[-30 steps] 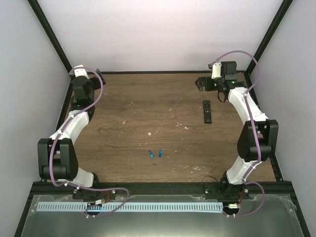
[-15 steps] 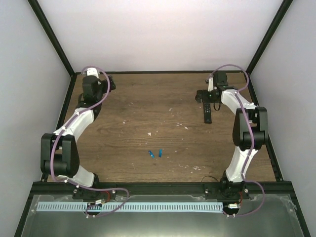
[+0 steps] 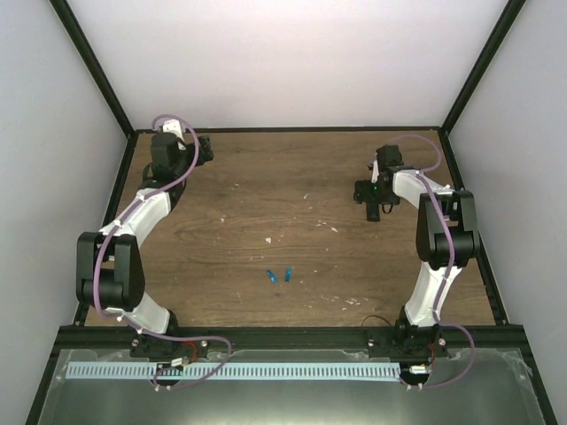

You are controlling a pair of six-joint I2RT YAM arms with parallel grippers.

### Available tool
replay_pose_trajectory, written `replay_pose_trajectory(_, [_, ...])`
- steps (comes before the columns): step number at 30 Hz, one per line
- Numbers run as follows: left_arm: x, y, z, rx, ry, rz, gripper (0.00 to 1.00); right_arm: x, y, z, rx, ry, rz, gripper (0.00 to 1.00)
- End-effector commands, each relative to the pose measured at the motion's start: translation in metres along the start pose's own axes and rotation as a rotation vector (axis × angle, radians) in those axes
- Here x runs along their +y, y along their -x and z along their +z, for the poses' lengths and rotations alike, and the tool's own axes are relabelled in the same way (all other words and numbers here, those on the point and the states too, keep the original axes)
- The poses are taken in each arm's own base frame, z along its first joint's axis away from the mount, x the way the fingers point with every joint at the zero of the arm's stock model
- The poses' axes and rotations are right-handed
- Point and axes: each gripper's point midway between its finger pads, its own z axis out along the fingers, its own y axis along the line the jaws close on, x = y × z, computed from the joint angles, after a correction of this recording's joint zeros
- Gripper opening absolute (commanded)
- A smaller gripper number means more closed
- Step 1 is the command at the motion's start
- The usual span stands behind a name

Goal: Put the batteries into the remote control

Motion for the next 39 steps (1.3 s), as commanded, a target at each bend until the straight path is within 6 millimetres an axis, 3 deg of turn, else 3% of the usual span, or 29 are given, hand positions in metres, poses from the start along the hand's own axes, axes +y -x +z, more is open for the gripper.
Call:
replay_pose_trajectory(1, [-0.01, 0.005, 0.004, 0.0, -0.038, 0.005, 1.0, -0.001, -0.018, 0.008, 0.052, -0.023, 0.026, 0.86])
replay_pose_trajectory(20, [-0.015, 0.0, 0.012, 0.025, -0.068, -0.005, 1.0, -0.007, -0.053, 0.029, 0.151, -0.06, 0.03, 0.63])
replay_pose_trajectory(34, [-0.019, -0.005, 0.019, 0.041, -0.099, -0.079, 1.0, -0.007, -0.052, 0.03, 0.15, -0.054, 0.008, 0.31])
replay_pose_trajectory(39, [-0.026, -0.006, 0.024, 0.041, -0.115, -0.088, 1.0, -0.003, -0.044, 0.026, 0.129, -0.037, -0.01, 0.27])
